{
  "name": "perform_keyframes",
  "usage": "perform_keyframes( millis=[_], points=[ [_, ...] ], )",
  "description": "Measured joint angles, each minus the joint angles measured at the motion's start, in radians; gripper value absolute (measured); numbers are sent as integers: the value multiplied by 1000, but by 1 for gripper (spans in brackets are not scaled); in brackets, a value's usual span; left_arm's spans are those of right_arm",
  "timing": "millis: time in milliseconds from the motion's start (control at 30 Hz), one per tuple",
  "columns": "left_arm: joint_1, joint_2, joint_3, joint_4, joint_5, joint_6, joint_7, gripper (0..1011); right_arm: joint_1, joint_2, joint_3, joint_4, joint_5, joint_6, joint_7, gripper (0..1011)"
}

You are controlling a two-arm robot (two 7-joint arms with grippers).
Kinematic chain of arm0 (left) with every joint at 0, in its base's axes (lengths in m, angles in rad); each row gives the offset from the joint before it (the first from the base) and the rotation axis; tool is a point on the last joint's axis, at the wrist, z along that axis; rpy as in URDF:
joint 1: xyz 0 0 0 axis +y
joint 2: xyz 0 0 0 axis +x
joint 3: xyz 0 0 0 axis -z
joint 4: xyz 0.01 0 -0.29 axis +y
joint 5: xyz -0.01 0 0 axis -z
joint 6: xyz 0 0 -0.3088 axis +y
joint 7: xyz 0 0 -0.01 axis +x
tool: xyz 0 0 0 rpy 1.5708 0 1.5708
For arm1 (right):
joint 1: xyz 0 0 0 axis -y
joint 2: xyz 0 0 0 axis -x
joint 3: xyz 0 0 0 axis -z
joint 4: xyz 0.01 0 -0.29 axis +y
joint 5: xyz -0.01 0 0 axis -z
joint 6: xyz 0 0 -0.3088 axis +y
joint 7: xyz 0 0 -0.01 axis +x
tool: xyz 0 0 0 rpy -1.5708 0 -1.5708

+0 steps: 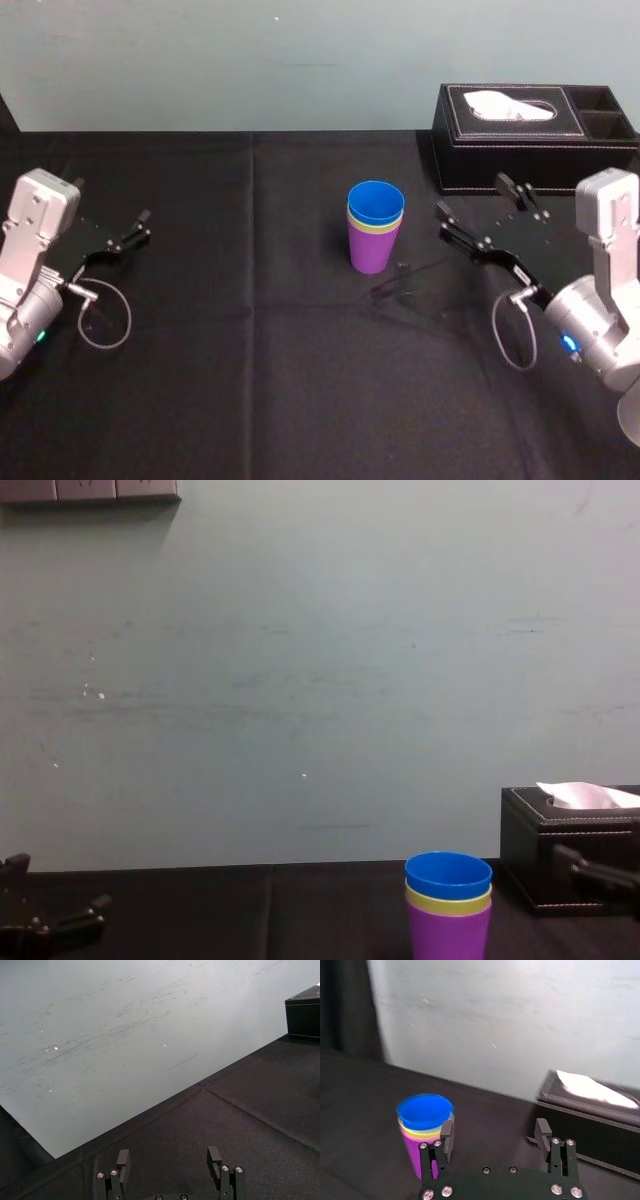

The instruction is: Stack the three plastic cups sequentially using one hand.

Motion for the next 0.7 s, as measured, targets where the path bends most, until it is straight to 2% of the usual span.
perform_keyframes(
  millis=[33,200,600,700],
  points=[
    [0,0,0,0,0,0,0,1011,-12,-7,6,-2,-22,11,-29,1003],
    [0,0,0,0,0,0,0,1011,-34,-29,14,-4,-70,33,-86,1003],
    [0,0,0,0,0,0,0,1012,-31,-73,8,35,-169,61,-137,1004],
    [0,0,0,0,0,0,0,1011,-31,-73,8,36,-169,61,-137,1003]
  ],
)
